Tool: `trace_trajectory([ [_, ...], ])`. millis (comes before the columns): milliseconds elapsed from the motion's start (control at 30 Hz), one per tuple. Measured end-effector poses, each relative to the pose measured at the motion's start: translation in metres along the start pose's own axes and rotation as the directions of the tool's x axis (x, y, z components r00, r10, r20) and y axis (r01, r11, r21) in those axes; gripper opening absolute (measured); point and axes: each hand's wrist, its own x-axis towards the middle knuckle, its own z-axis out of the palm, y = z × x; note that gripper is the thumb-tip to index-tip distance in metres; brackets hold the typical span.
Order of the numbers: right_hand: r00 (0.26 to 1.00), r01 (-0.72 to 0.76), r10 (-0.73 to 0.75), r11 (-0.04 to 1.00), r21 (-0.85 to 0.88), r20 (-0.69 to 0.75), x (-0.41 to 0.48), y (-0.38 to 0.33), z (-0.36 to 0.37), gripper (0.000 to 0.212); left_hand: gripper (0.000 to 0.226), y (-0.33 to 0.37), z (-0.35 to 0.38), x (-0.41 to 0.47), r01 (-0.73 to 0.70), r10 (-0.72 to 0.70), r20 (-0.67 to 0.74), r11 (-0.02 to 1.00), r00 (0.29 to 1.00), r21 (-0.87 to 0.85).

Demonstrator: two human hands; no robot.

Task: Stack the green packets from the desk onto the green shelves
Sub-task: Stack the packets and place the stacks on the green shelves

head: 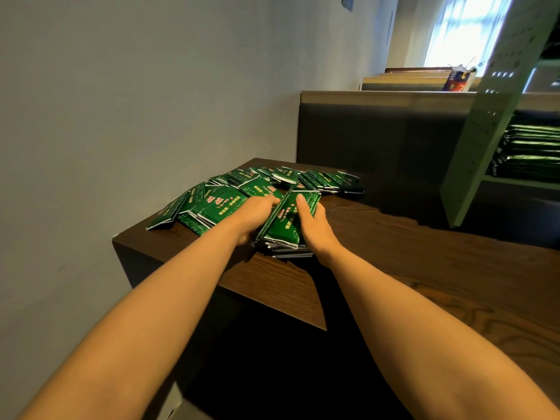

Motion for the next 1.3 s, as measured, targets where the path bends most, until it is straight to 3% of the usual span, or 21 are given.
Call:
trace_trajectory([
  [67, 0.999, -0.033, 0.033, 0.999, 0.005, 0.026, -0.003, -0.003, -0.001, 0.084, 0.025, -0.005, 0.0, 0.006, -0.036, 0.044, -0.08, 0.995, 0.996, 0.096],
  [167, 0.999, -0.045, 0.043, 0.997, 0.069, 0.034, -0.003, -0.003, -0.001, 0.08, 0.041, -0.013, 0.004, 0.012, -0.033, 0.043, -0.27, 0.999, 0.962, 0.042],
  [267, 0.998, -0.044, 0.04, 0.996, 0.083, 0.051, 0.0, 0.0, -0.003, 0.078, 0.036, -0.016, 0.013, 0.015, -0.061, 0.079, -0.431, 0.997, 0.899, 0.054],
  [367, 0.996, -0.086, 0.086, 0.991, 0.098, 0.004, 0.006, 0.001, -0.004, 0.073, 0.024, -0.01, 0.018, 0.017, -0.117, 0.107, -0.504, 0.993, 0.857, 0.012],
  [467, 0.993, -0.105, 0.109, 0.991, 0.079, -0.039, 0.009, -0.002, -0.013, 0.054, 0.017, -0.014, 0.016, 0.02, -0.136, 0.107, -0.522, 0.991, 0.846, -0.018],
  [533, 0.989, -0.089, 0.095, 0.995, 0.054, -0.111, 0.01, -0.005, -0.026, 0.045, 0.019, -0.023, 0.014, 0.024, -0.118, 0.188, -0.525, 0.979, 0.83, 0.165],
  [633, 0.977, -0.094, 0.098, 0.995, 0.032, -0.19, 0.013, 0.0, -0.043, 0.045, 0.047, -0.044, 0.013, 0.035, -0.026, 0.353, -0.474, 0.823, 0.806, 0.567],
  [733, 0.974, -0.094, 0.093, 0.996, 0.004, -0.206, 0.014, 0.008, -0.048, 0.044, 0.066, -0.058, 0.018, 0.045, 0.022, 0.359, -0.346, 0.666, 0.867, 0.746],
  [800, 0.975, -0.077, 0.069, 0.997, -0.03, -0.21, 0.015, 0.011, -0.045, 0.046, 0.062, -0.066, 0.022, 0.05, 0.037, 0.35, -0.302, 0.598, 0.887, 0.801],
  [933, 0.977, -0.066, 0.052, 0.996, -0.061, -0.205, 0.016, 0.013, -0.043, 0.048, 0.045, -0.07, 0.024, 0.05, -0.015, 0.432, -0.28, 0.564, 0.857, 0.826],
  [1100, 0.973, -0.05, 0.04, 0.998, -0.038, -0.226, 0.016, 0.013, -0.045, 0.044, 0.055, -0.069, 0.028, 0.048, -0.037, 0.428, -0.228, 0.528, 0.875, 0.849],
  [1200, 0.975, -0.049, 0.041, 0.998, -0.033, -0.217, 0.015, 0.012, -0.046, 0.044, 0.046, -0.068, 0.027, 0.046, -0.06, 0.452, -0.204, 0.504, 0.868, 0.861],
  [1300, 0.974, -0.044, 0.037, 0.999, -0.026, -0.222, 0.016, 0.013, -0.047, 0.044, 0.034, -0.065, 0.028, 0.045, -0.138, 0.534, -0.117, 0.413, 0.837, 0.9],
])
